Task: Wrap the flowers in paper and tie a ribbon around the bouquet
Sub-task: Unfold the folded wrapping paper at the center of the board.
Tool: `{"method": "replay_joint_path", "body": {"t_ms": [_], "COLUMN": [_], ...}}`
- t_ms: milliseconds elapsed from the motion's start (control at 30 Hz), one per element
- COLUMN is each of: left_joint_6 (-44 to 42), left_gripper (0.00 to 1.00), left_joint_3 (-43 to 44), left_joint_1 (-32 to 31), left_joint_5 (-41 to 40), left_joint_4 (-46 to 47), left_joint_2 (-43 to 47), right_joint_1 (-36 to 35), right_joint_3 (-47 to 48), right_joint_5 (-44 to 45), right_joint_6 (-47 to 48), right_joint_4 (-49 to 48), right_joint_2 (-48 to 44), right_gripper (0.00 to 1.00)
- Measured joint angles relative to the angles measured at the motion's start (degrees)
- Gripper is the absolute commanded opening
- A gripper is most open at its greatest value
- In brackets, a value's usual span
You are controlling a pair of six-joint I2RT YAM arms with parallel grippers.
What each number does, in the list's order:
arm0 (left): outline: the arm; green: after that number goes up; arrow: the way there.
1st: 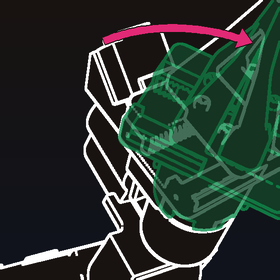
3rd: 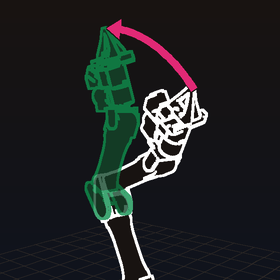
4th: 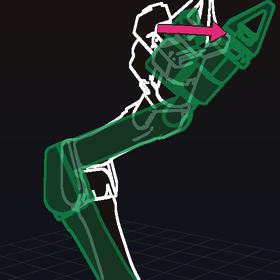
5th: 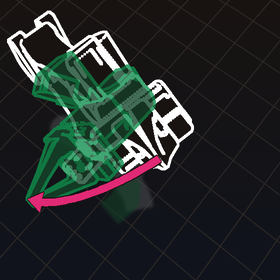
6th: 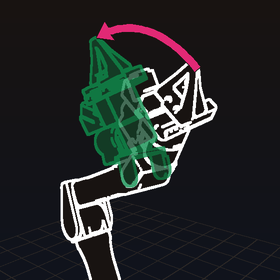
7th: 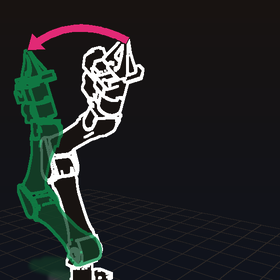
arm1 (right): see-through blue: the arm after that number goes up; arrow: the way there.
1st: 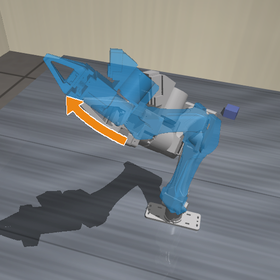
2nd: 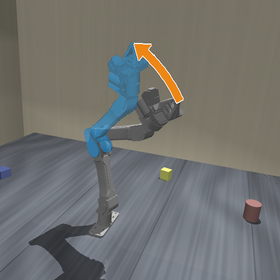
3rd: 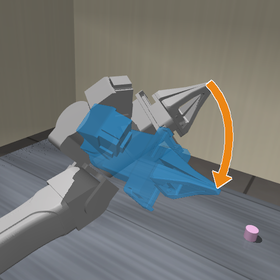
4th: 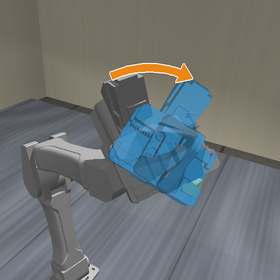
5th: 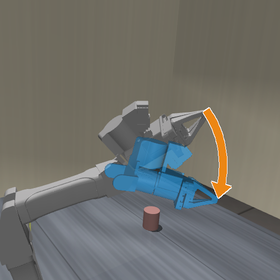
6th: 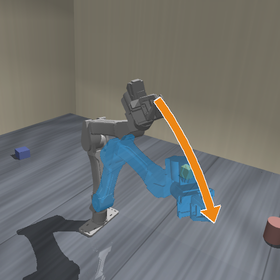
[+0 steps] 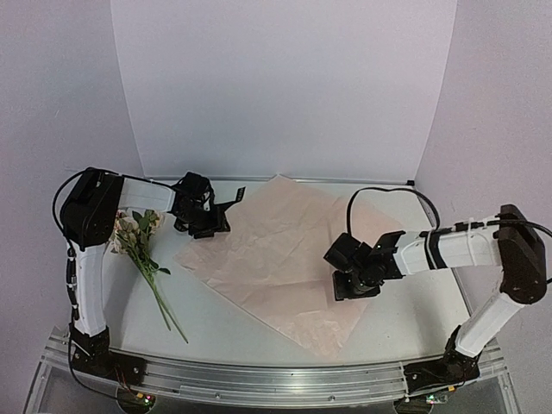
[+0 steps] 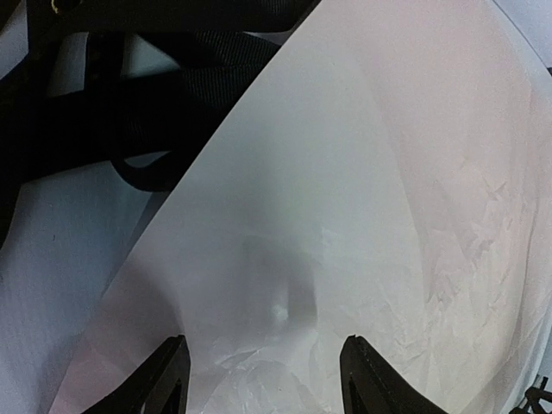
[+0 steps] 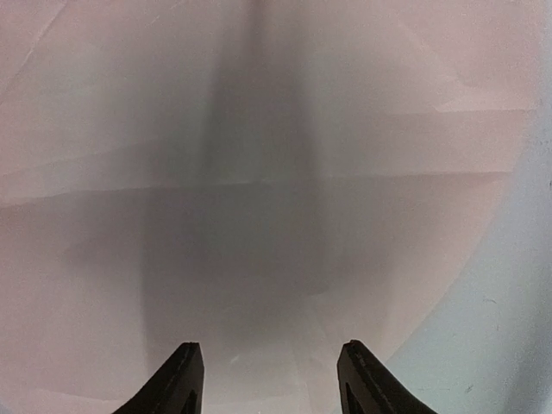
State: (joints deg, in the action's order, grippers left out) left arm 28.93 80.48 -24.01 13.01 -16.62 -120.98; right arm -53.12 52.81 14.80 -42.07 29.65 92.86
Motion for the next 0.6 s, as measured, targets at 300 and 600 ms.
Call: {"method": "replay_joint_path", "body": {"t_ms": [300,600], "left_joint_6": [-1.06,-2.13], "left_gripper": [0.62,0.62], "left_joint_3": [5.66,7.94], "left_joint_1": [0.21,0.71], "left_joint_5": [-1.43,-1.62], "left_joint_4": [-2.49,-2.96], "left_joint_2": [-3.34,-4.78], "right_joint_1": [-7.93,-14.28], "right_joint_3": [2.76,6.79], "right_joint_5": [4.12,2.19], "right_joint_6": [-6.4,-13.86], "right_joint_4": [0.73,4.02], "right_joint_2": [6.73,10.01], "right_gripper": [0.44,0.4]}}
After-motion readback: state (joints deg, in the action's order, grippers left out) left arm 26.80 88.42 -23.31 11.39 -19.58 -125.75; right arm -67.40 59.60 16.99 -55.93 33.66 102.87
